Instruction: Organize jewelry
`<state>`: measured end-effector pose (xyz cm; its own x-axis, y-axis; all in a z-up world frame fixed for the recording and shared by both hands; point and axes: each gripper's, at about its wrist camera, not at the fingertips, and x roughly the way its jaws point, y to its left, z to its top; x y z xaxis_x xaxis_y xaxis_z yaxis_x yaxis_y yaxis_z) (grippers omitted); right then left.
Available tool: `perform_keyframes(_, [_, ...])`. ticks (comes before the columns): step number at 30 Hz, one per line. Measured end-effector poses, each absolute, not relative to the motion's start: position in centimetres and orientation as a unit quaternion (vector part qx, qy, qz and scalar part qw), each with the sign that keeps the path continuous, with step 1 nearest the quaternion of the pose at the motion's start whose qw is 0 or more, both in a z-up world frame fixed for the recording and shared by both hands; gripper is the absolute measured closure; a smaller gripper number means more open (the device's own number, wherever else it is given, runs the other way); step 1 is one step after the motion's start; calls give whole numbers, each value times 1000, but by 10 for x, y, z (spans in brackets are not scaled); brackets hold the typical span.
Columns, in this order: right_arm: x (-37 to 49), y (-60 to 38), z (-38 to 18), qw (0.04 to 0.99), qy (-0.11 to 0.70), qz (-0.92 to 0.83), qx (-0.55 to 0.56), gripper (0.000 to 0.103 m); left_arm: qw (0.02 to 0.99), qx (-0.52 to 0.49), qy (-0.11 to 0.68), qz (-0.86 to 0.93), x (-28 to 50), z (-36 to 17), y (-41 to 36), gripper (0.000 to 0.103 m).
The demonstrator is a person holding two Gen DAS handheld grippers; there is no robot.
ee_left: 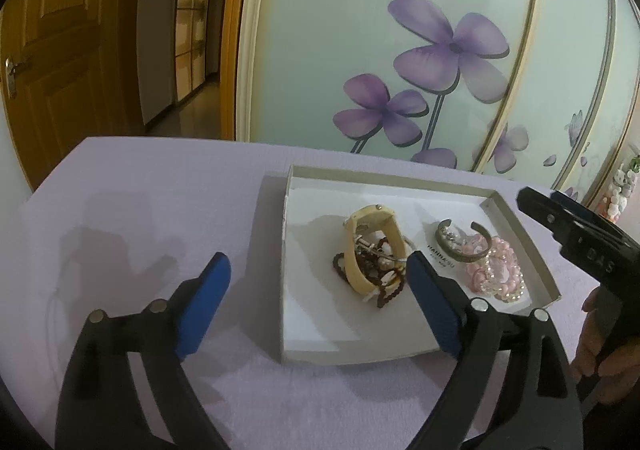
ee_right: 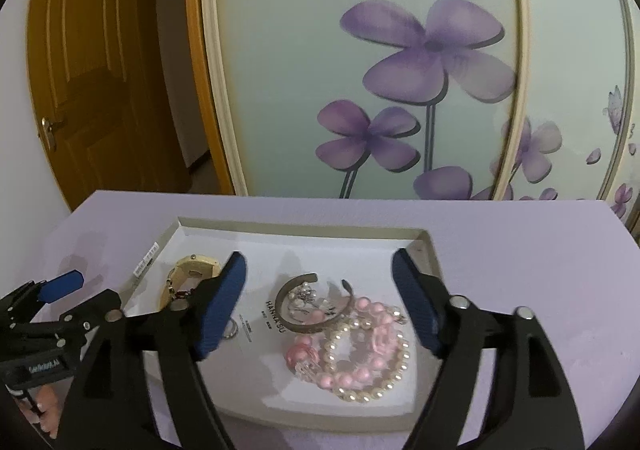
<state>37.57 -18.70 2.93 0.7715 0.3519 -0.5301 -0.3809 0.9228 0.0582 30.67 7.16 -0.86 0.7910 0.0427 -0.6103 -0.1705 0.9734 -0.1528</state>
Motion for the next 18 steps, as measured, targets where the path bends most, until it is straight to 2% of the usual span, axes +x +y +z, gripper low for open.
perform_keyframes(4, [360,-203,37,947,261,188,-17,7,948,-95,301,51,293,2,67,7])
perform_keyframes(8, [344,-212,43,951,247,186,-14,3,952,-91,287,45,278,8,61,4])
perform_keyframes(18, [308,-212,44,957,225,181,-24,1,955,-97,275,44,251,13,56,2])
